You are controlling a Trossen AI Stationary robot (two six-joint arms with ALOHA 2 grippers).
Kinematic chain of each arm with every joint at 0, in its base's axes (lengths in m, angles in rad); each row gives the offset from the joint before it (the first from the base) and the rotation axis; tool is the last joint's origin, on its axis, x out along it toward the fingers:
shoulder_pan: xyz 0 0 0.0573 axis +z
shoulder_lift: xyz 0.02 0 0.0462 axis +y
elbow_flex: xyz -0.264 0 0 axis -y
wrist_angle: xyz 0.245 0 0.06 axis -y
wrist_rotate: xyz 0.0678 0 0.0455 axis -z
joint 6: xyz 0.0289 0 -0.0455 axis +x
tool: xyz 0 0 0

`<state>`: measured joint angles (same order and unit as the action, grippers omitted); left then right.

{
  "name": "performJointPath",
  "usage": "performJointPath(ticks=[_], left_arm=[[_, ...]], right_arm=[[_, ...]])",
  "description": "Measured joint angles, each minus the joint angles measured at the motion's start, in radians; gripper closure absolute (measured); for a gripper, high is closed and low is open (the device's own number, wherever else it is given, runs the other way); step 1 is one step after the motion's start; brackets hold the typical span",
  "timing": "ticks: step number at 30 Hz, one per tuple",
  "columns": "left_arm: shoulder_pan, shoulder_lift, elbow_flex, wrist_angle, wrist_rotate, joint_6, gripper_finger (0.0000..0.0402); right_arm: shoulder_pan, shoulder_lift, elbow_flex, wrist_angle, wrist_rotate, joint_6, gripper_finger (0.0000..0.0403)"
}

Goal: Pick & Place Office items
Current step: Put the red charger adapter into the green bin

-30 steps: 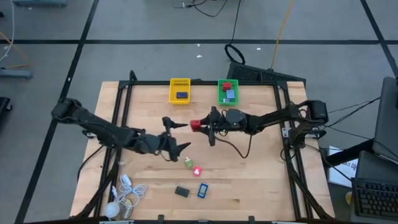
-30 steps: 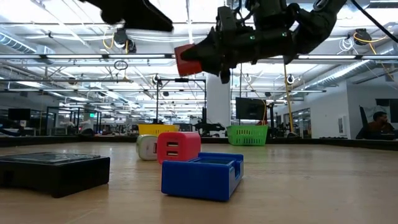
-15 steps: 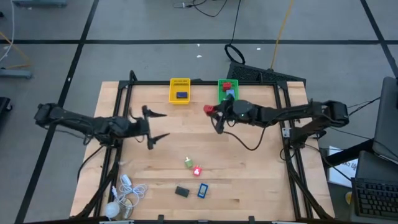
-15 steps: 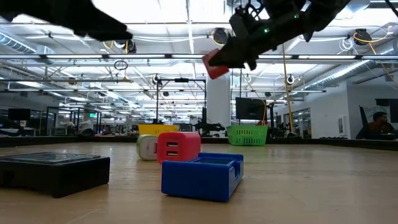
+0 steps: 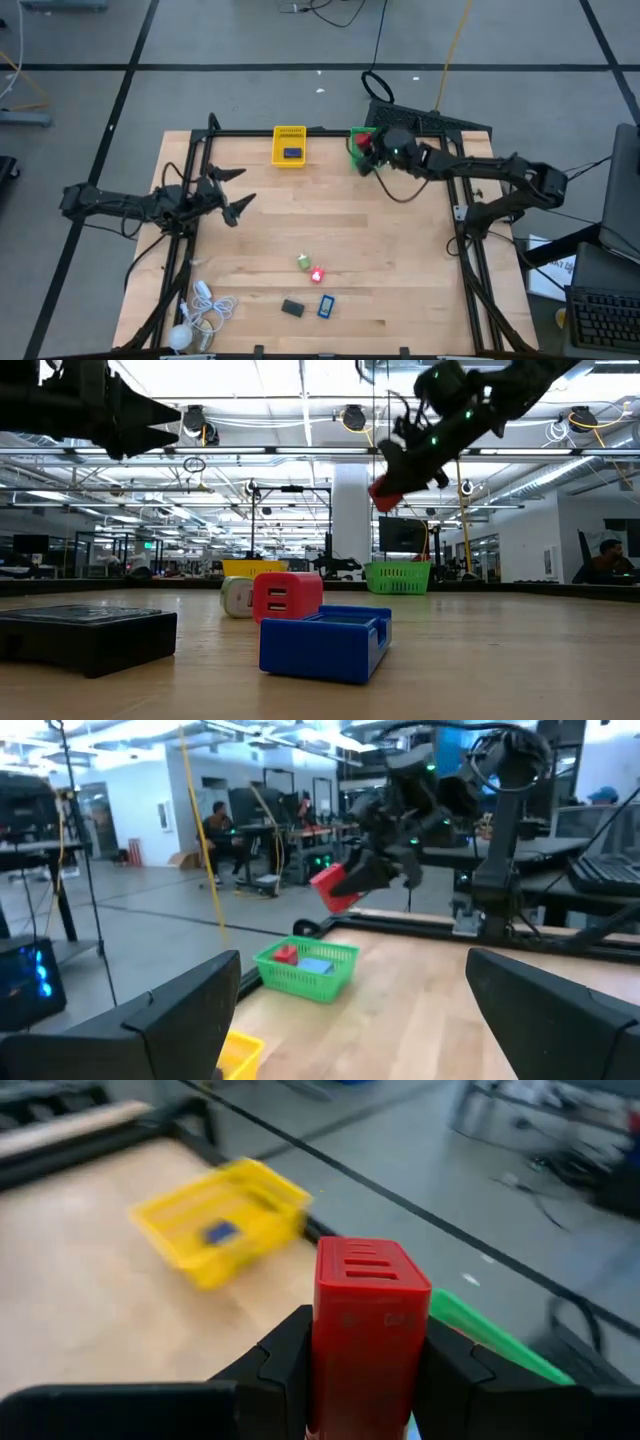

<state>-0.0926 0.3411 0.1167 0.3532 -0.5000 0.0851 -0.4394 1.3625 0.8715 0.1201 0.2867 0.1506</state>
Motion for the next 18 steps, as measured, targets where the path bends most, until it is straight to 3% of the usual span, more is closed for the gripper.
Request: performJointPath(ticks=[3, 10, 18], left_arm=[[0.01, -0.01, -0.002, -0.04, 0.002, -0.026, 0.0011], [0.009, -0.008, -0.002, -0.121, 0.01, -0.05, 0.0011], [0.01, -0.008, -0.002, -0.119, 0.002, -0.035, 0.0011]], right_arm=[[-0.08, 0.022, -0.001, -0.055, -0.006, 0.022, 0.029], [-0.182, 0.135, 0.001, -0.017, -0.186, 0.05, 0.029], [-0.197, 0.248, 0.059, 0.0, -0.188, 0.021, 0.029]])
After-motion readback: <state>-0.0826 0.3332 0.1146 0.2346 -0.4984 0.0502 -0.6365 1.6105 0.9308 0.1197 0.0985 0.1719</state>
